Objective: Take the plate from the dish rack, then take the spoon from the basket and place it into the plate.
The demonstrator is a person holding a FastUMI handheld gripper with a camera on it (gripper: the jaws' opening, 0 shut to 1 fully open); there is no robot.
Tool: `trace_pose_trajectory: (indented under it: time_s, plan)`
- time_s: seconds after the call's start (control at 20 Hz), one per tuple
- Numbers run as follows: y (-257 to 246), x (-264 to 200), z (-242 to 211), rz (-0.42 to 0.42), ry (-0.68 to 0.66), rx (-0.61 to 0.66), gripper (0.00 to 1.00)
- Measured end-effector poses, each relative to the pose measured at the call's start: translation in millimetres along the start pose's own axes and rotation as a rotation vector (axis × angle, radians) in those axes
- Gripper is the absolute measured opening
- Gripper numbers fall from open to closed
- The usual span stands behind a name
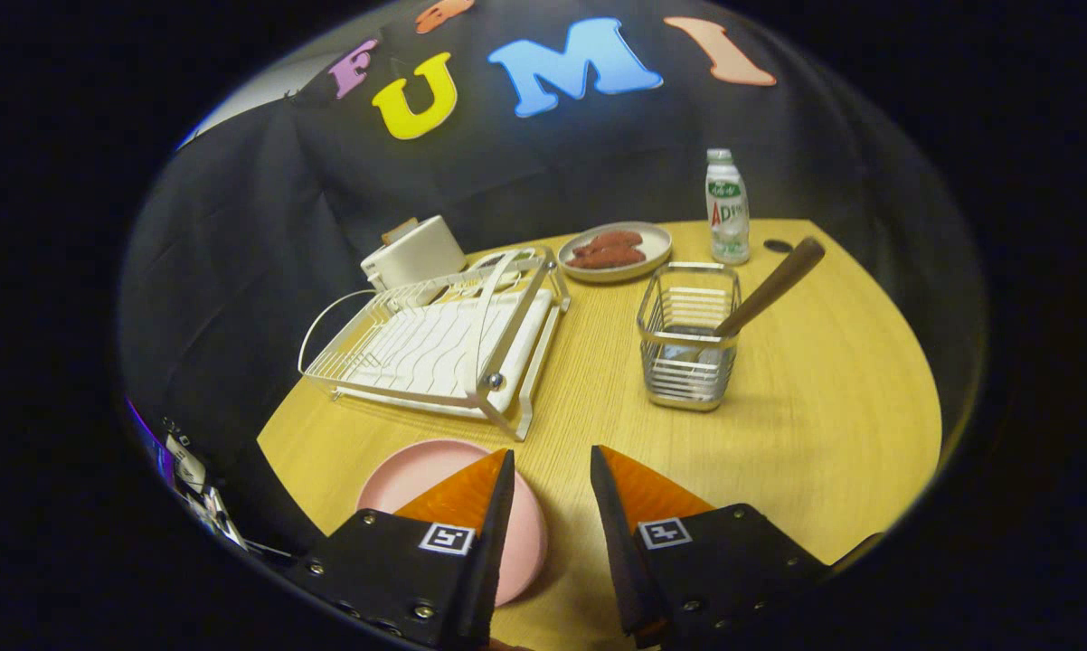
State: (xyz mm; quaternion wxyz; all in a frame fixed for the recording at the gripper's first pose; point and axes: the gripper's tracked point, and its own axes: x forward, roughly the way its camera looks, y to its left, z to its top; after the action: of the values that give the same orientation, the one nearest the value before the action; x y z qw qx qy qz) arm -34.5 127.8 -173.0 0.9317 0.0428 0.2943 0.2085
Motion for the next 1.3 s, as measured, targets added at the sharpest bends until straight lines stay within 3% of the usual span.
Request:
trace_pose_trajectory:
  time_s: [0.2,0.55,1.3]
  plan:
    - [-23,-26,27,-0.104,-0.127,-0.080,0.51]
    - [-81,-60,84,-0.294,-0.323,-0.066,0.51]
    - [-130,23,103,-0.343,-0.332,-0.002,0.51]
